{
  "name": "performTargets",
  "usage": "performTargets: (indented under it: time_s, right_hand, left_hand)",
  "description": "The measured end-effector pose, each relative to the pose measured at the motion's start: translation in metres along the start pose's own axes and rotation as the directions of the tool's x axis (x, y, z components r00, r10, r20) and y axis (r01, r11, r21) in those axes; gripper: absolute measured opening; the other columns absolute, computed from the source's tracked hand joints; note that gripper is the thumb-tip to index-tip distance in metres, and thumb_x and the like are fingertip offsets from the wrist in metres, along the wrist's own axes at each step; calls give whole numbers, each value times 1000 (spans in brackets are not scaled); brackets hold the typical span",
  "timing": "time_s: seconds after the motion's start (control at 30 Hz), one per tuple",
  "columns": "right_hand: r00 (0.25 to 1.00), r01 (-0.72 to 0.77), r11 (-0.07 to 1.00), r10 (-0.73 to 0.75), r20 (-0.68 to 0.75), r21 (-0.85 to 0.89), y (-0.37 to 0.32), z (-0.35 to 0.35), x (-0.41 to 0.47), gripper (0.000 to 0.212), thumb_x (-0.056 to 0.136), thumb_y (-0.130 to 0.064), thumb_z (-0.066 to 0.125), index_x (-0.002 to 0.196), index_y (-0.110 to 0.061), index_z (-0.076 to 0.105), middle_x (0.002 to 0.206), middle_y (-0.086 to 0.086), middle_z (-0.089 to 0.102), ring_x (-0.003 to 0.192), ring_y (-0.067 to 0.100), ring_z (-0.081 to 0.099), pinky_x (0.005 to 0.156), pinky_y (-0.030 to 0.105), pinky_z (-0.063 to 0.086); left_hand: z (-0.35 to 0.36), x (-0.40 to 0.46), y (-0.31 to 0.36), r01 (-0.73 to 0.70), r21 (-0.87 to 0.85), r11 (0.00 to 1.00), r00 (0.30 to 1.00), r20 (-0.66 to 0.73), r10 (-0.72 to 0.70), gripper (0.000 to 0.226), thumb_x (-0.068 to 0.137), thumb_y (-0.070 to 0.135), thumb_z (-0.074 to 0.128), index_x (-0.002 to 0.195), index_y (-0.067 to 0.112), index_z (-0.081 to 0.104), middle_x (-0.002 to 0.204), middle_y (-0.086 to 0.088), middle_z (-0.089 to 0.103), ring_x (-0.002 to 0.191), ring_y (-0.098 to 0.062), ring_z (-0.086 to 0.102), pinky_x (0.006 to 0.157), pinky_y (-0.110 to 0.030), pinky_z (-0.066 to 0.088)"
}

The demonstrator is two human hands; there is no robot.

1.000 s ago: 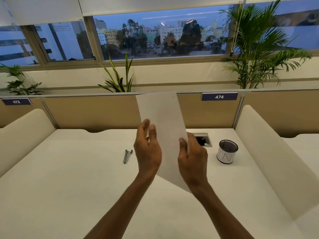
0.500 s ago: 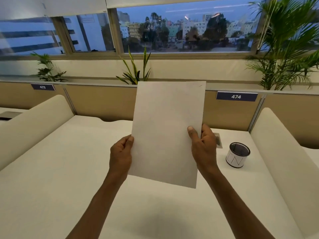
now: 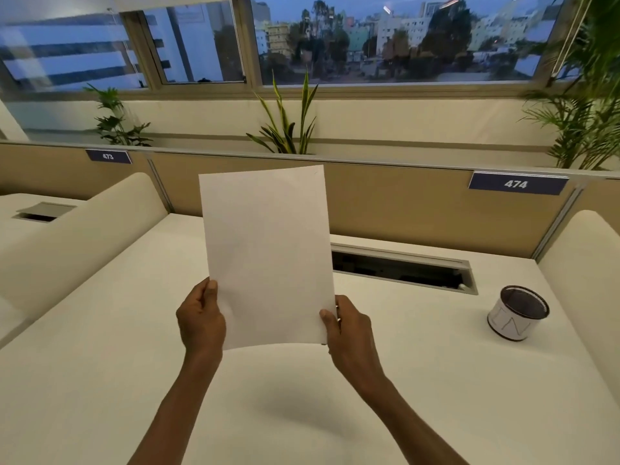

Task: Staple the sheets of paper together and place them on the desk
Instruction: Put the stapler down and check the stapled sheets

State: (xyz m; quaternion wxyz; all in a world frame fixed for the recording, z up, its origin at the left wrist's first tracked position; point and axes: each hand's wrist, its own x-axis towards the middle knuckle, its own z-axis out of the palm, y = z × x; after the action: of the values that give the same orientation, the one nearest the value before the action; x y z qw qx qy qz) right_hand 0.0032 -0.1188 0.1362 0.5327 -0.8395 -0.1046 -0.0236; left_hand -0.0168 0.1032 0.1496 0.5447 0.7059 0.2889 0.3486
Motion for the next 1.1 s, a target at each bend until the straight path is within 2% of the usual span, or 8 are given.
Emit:
performTargets:
  time_s: [0.13, 0.23, 0.4, 0.57, 0.73, 0.9, 1.0, 1.1]
  right_hand:
    - [992, -101, 990, 92, 89, 96, -16, 46, 24, 22, 94, -10, 47, 111, -19, 59, 90, 0, 68, 64, 19, 62, 61, 38, 58]
    - [982, -173, 962, 151, 113, 213, -27, 90, 46, 33, 91, 3, 43, 109, -16, 63, 94, 5, 68, 67, 7, 60, 58, 30, 60]
    - [968, -252, 929, 237, 87, 272, -32, 156, 81, 25, 90, 8, 44, 100, -7, 61, 95, 24, 62, 67, 2, 63, 53, 28, 59]
    - [946, -320, 911, 322, 35, 261, -33, 194, 115, 13, 93, 5, 47, 95, -5, 55, 78, 9, 47, 78, 42, 68, 42, 11, 41]
    - [919, -383, 893, 394, 3, 238, -13, 222, 152, 20, 93, 9, 43, 97, -8, 53, 82, 6, 48, 85, 40, 69, 41, 12, 43]
    - [886, -454, 866, 464, 3, 207, 12, 240, 184, 17, 93, 10, 45, 94, -5, 52, 77, 2, 41, 67, 12, 61, 43, 16, 51]
    - [859, -503, 837, 511, 22, 214, 24, 248, 197, 17, 93, 9, 44, 98, -6, 51, 79, 1, 45, 73, 17, 62, 42, 14, 49]
    - [843, -531, 828, 538, 10, 182, 37, 262, 209, 24, 93, 12, 40, 101, -10, 48, 87, 5, 49, 83, 23, 68, 37, 13, 45]
  left_hand:
    - [-21, 48, -20, 21, 41, 999, 999, -38, -19, 30, 97, 27, 51, 118, 11, 65, 117, -4, 67, 105, -18, 60, 94, -33, 46]
    - [-33, 96, -33, 74, 42, 996, 996, -45, -72, 31, 95, 28, 55, 118, 10, 65, 118, -3, 66, 106, -16, 59, 92, -29, 43]
    - [-48, 176, -58, 173, 101, 980, 974, 129, -185, 32, 89, 30, 64, 118, 17, 65, 115, 7, 64, 109, -14, 58, 95, -29, 42]
    - [-49, 221, -95, 190, 140, 972, 948, 233, -219, 28, 86, 23, 67, 113, 17, 68, 108, 0, 70, 101, -18, 64, 92, -38, 50]
    - [-21, 245, -130, 289, 54, 956, 930, 223, -293, 28, 87, 11, 67, 114, 9, 67, 104, -10, 69, 97, -25, 65, 82, -37, 54]
    - [15, 267, -160, 234, 144, 961, 947, 189, -259, 25, 85, 10, 69, 110, 10, 69, 95, -4, 70, 95, -23, 67, 78, -36, 57]
    - [36, 277, -177, 168, 229, 959, 960, 183, -212, 24, 83, 10, 70, 108, 9, 71, 99, -7, 73, 96, -21, 67, 90, -43, 54]
    - [53, 285, -194, 120, 285, 951, 963, 201, -182, 24, 83, 8, 69, 107, 5, 71, 104, -13, 73, 101, -22, 67, 95, -31, 48]
